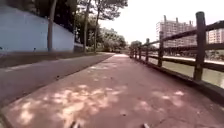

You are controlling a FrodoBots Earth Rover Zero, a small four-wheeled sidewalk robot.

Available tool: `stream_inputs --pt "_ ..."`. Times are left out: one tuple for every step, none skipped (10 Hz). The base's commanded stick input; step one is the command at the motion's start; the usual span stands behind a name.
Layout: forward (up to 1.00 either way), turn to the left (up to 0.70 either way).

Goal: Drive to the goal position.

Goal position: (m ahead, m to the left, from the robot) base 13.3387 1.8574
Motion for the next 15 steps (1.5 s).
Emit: stream_inputs --pt "0.7 0.0" --pt "0.7 0.0" --pt "0.7 0.0" --pt "0.7 0.0" --pt "0.7 0.0" --pt "0.7 0.0" --pt "0.7 0.0" --pt "0.7 0.0" --pt "0.7 0.0" --pt "0.7 0.0" --pt "0.7 0.0" --pt "0.7 0.0" --pt "0.7 0.0" --pt "0.7 0.0" --pt "0.7 -0.14"
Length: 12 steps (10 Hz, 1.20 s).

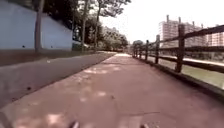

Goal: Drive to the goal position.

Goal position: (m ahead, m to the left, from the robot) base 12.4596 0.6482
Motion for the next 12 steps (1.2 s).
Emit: stream_inputs --pt "0.7 -0.35" --pt "0.7 -0.01" --pt "0.7 0.0" --pt "0.7 -0.01" --pt "0.7 -0.15" --pt "0.7 -0.34" --pt "0.7 -0.31" --pt "0.7 -0.11" --pt "0.7 0.0" --pt "0.7 0.0" --pt "0.7 0.0" --pt "0.7 0.0"
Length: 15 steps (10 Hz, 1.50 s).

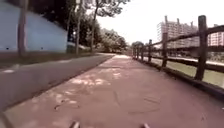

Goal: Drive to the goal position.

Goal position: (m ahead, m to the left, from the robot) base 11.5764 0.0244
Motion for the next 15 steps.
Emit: stream_inputs --pt "0.7 0.0" --pt "0.7 0.0" --pt "0.7 0.0" --pt "0.7 0.0" --pt "0.7 0.0" --pt "0.69 -0.03" --pt "0.69 -0.17" --pt "0.69 -0.2" --pt "0.69 -0.05" --pt "0.69 0.0" --pt "0.69 -0.18" --pt "0.69 -0.31" --pt "0.69 -0.2" --pt "0.69 -0.06" --pt "0.69 0.0"
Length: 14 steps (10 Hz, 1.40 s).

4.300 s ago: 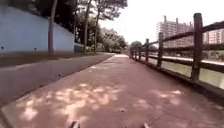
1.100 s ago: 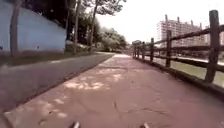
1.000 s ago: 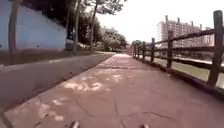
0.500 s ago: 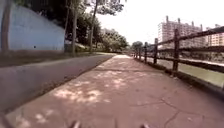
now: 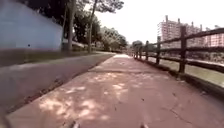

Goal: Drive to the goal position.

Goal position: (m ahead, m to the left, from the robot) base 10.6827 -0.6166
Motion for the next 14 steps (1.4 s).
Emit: stream_inputs --pt "0.69 0.0" --pt "0.69 0.0" --pt "0.69 0.0" --pt "0.69 0.0" --pt "0.69 -0.17" --pt "0.69 -0.3" --pt "0.7 -0.32" --pt "0.7 -0.32" --pt "0.7 -0.31" --pt "0.7 -0.29" --pt "0.7 -0.13" --pt "0.7 0.0" --pt "0.7 0.0" --pt "0.7 0.0"
